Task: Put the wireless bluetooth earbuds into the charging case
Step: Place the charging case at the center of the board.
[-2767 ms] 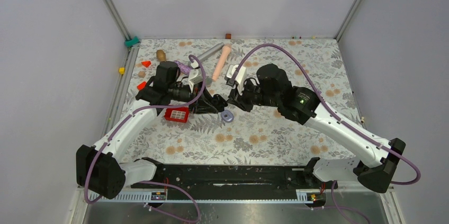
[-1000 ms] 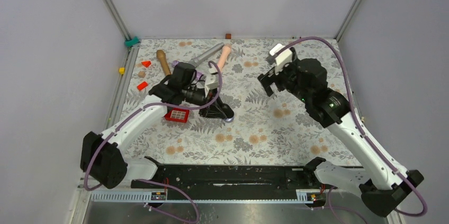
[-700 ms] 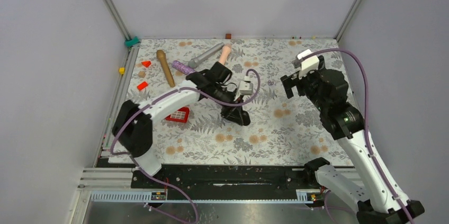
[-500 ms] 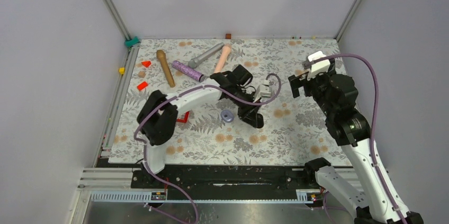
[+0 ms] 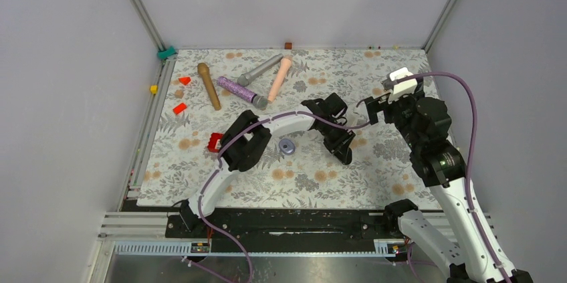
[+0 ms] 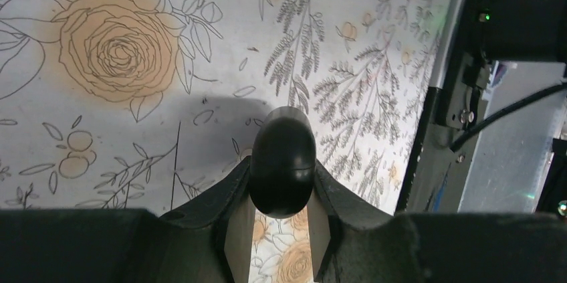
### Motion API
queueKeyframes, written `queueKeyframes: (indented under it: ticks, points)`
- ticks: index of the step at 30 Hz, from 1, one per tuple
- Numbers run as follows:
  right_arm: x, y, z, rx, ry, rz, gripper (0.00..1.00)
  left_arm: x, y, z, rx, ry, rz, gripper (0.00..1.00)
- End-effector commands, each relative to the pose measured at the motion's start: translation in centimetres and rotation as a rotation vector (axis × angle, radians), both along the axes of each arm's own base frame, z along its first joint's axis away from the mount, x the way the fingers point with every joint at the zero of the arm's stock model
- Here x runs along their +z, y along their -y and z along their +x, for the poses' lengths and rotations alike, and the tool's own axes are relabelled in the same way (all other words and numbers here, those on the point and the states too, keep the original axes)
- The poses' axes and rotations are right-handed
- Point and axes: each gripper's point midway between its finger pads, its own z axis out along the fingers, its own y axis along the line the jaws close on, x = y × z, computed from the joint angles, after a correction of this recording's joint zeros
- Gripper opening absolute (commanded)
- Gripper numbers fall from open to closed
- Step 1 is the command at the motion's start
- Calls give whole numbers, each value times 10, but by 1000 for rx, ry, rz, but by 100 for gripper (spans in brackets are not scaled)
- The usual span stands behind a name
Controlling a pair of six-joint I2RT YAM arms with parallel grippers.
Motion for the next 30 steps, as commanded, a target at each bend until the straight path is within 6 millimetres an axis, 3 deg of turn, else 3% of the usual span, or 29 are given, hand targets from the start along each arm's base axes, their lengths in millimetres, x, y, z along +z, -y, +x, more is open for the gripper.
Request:
queueKeyframes:
  ticks: [1,4,17,21,27,30]
  points:
    - [14,2,3,-14,56,23,99,11,24,2,44,28,2,0]
    - [14,1,2,-10,55,23,100,8,27,0,51,16,12,4]
    - [15,0,1,0,56,36,99,9,29,1,74,5,23,49]
    - [15,-1,1,2,56,39,99,11,28,2,78,13,26,56]
    - [15,-1,1,1,56,40,100,29,23,8,75,77,15,69]
    - [16,-1,1,-1,57,42,99,54,15,13,66,140,-7,92]
